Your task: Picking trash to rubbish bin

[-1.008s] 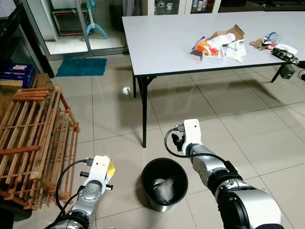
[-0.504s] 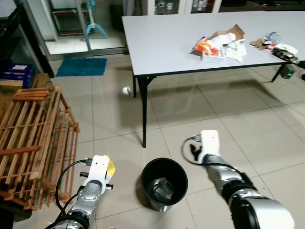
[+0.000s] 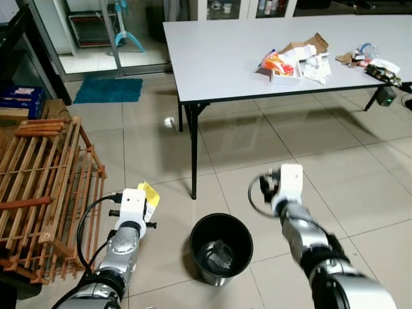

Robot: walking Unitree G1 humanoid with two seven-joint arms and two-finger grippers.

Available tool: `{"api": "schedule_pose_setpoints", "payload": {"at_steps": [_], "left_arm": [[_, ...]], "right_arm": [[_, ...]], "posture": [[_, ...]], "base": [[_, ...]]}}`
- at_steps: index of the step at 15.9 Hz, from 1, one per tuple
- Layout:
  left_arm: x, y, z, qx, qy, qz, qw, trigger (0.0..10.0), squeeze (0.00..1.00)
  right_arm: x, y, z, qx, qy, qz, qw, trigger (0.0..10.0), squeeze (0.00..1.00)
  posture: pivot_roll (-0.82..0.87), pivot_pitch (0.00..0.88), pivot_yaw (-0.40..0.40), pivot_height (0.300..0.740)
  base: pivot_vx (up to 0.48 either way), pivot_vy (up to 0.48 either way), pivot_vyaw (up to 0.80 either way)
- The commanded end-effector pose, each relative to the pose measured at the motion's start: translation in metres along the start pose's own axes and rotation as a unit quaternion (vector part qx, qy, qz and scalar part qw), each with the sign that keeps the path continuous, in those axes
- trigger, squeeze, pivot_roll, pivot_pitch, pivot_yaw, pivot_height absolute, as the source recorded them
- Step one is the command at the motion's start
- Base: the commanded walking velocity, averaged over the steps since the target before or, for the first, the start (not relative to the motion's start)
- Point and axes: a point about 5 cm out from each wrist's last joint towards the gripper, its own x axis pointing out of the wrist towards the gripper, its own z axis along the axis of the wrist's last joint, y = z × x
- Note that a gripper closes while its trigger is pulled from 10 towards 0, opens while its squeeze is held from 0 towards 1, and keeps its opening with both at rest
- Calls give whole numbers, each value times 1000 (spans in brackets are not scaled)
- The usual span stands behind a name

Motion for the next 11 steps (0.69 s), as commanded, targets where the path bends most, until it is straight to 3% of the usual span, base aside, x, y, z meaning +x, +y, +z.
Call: {"api": "schedule_pose_setpoints", "payload": {"at_steps": [1,3,5,7,9,11], "left_arm": [[2,1,5,-8,-12,9,1000,10000,0],[0,2,5,-5,-21,11,1000,10000,0],[0,2,6,-7,-26,12,1000,10000,0],[1,3,9,-8,-36,13,999,10000,0],[4,0,21,-12,-58,5,998,10000,0],[6,-4,27,-13,-68,-3,998,10000,0]], "right_arm": [[-3,-1,-9,-6,18,-6,1000,10000,0],[-9,-11,-24,3,48,-31,998,10000,0],[-8,-16,-19,-16,34,-30,999,10000,0],[-3,-24,6,-5,-19,-48,999,10000,0],[-2,-11,40,-13,-109,-27,994,10000,0],[-2,-9,39,2,-109,-34,993,10000,0]], "posture": [[19,29,-21,740],[20,35,-23,740],[17,42,-26,740],[16,47,-25,740],[6,49,-13,740],[3,47,-7,740]], "base": [[0,0,0],[0,0,0],[0,0,0],[0,0,0],[0,0,0],[0,0,0]]}}
